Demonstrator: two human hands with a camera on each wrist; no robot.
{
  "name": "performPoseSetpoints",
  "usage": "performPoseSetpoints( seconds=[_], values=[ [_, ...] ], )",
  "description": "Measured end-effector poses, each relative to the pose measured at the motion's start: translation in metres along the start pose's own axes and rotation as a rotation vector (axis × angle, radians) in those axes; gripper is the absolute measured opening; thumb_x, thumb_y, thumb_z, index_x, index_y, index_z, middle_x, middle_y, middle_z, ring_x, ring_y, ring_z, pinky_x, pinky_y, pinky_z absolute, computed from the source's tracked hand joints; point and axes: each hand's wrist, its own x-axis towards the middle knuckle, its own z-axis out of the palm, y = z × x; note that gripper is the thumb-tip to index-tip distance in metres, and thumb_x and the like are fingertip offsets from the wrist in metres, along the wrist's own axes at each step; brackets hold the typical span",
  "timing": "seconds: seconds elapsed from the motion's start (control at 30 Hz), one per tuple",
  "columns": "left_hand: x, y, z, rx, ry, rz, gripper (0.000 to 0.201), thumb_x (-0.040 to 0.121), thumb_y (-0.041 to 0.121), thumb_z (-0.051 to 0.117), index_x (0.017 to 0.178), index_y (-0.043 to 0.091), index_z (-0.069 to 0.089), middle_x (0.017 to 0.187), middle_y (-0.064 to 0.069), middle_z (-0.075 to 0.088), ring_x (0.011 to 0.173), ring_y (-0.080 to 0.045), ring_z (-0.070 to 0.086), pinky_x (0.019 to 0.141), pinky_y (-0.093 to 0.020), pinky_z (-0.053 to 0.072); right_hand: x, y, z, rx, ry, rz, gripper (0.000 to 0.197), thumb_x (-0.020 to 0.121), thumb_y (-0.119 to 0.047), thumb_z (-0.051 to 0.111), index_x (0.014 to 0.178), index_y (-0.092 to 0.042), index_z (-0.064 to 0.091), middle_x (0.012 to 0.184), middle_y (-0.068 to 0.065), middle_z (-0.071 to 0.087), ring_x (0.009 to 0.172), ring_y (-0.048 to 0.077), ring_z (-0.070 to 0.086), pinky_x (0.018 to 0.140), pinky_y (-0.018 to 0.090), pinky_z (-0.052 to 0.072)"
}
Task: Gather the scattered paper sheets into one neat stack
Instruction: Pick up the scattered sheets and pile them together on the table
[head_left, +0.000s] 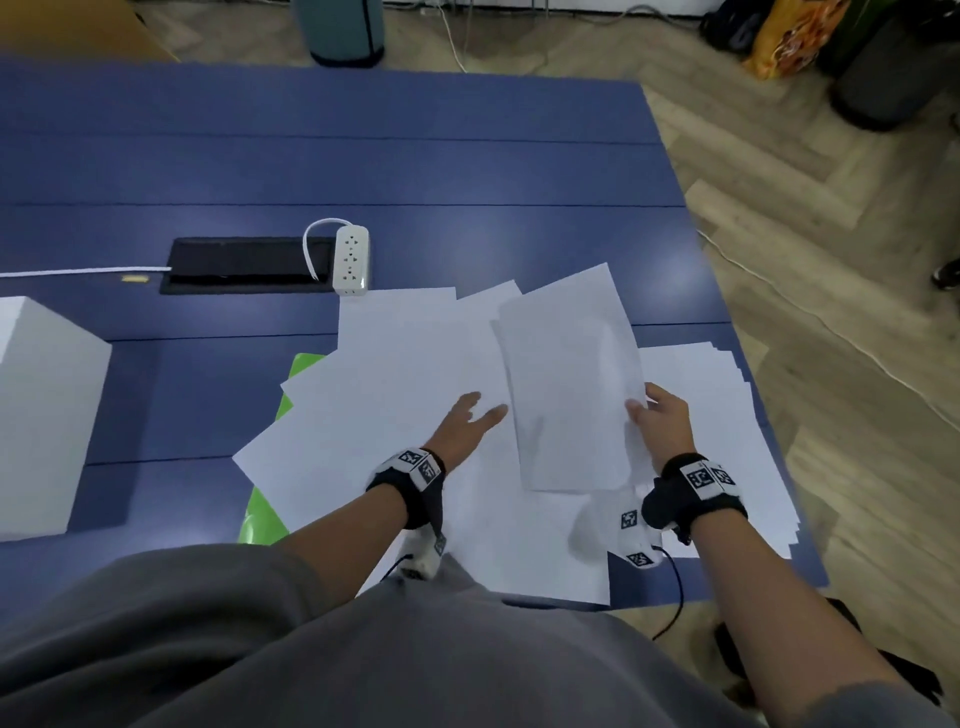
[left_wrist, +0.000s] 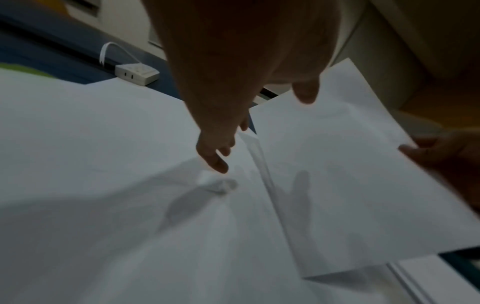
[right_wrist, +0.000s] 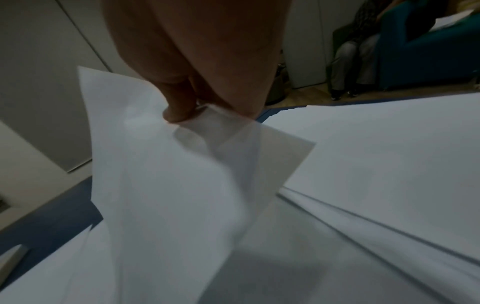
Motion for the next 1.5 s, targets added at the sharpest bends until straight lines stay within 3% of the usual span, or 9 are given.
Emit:
performPoseSetpoints(
  seconds=[0.13,0.37,0.5,0.67,0.77,0.87,1.03,1.2,1.5],
  values=[
    [-0.007,0.006,-0.002,-0.306,-0.053,-0.04,0.078,0.085,0.044,0.066,0.146,0.016,0.027,0.136,0.005,0.051,0.121,-0.015,0.052,0.096,-0.033,0.043,-0.018,-0.01,0.022,0.132,-0.061,0.047,0.019,0.091,-0.001,0.052,0.086,-0.012,0.067,0.086,0.015,0.068,0.077,0.026,0.062,0.081,0.042,0.051],
    [-0.013,-0.023,-0.037,-0.535,0.061,-0.159,0.113,0.056,0.06,0.083,0.146,0.016,0.03,0.147,0.003,0.041,0.131,-0.019,0.044,0.106,-0.04,0.037,-0.035,-0.023,0.061,0.305,-0.343,0.16,0.025,0.095,0.003,0.045,0.111,-0.005,0.063,0.102,0.01,0.072,0.09,0.022,0.069,0.077,0.031,0.056],
    [-0.026,-0.034,-0.061,-0.77,-0.082,-0.141,0.061,0.079,0.027,0.076,0.13,0.004,0.053,0.127,-0.013,0.062,0.116,-0.03,0.06,0.1,-0.045,0.047,-0.026,-0.01,0.088,0.148,-0.313,0.185,0.041,0.083,-0.022,0.069,0.115,0.001,0.06,0.115,0.015,0.066,0.106,0.03,0.064,0.097,0.043,0.048],
    [-0.029,-0.057,-0.108,-0.529,0.122,-0.11,0.038,0.084,-0.001,0.066,0.121,0.001,0.059,0.117,-0.016,0.065,0.105,-0.032,0.063,0.092,-0.043,0.052,-0.028,-0.012,0.128,-0.183,-0.43,0.147,0.038,0.085,-0.008,0.068,0.061,-0.013,0.039,0.063,0.001,0.032,0.059,0.017,0.034,0.054,0.025,0.033],
    [-0.029,-0.085,-0.145,-0.351,0.238,-0.146,0.03,0.082,-0.005,0.066,0.111,0.001,0.063,0.107,-0.017,0.066,0.098,-0.034,0.063,0.086,-0.04,0.05,-0.03,-0.023,0.157,-0.355,-0.525,0.055,0.017,0.092,-0.011,0.059,0.075,-0.01,0.063,0.079,0.001,0.062,0.076,0.015,0.058,0.066,0.022,0.043],
    [-0.037,-0.105,-0.172,-0.258,0.344,-0.228,0.013,0.083,-0.008,0.062,0.091,0.001,0.059,0.085,-0.014,0.059,0.075,-0.025,0.054,0.067,-0.026,0.045,-0.023,-0.028,0.187,-0.688,-0.512,-0.053,0.016,0.094,-0.018,0.053,0.1,-0.013,0.066,0.111,0.01,0.06,0.107,0.025,0.054,0.088,0.03,0.04],
    [-0.039,-0.125,-0.196,-0.271,0.469,-0.312,0.015,0.08,-0.003,0.061,0.093,0.003,0.058,0.093,-0.016,0.061,0.085,-0.027,0.057,0.083,-0.039,0.047,-0.01,-0.039,0.228,-1.043,-0.392,-0.013,0.072,0.084,-0.056,0.058,0.141,-0.019,0.032,0.146,0.009,0.025,0.135,0.031,0.023,0.106,0.048,0.027],
    [-0.045,-0.119,-0.194,-0.363,0.543,-0.284,0.016,0.06,0.01,0.059,0.074,0.002,0.06,0.067,-0.01,0.051,0.06,-0.021,0.044,0.053,-0.022,0.038,-0.003,-0.025,0.243,-1.211,-0.549,0.044,0.126,0.069,-0.068,0.068,0.148,-0.028,-0.022,0.155,0.008,-0.028,0.143,0.037,-0.02,0.109,0.065,0.012],
    [-0.037,-0.125,-0.201,-0.424,0.637,-0.256,0.016,0.062,0.011,0.06,0.076,0.005,0.067,0.067,-0.006,0.058,0.059,-0.024,0.053,0.056,-0.029,0.045,-0.002,-0.015,0.244,-1.23,-0.367,-0.114,0.087,0.077,-0.047,0.072,0.143,-0.03,0.019,0.152,0.009,0.012,0.133,0.035,0.02,0.098,0.056,0.035]
  ],
)
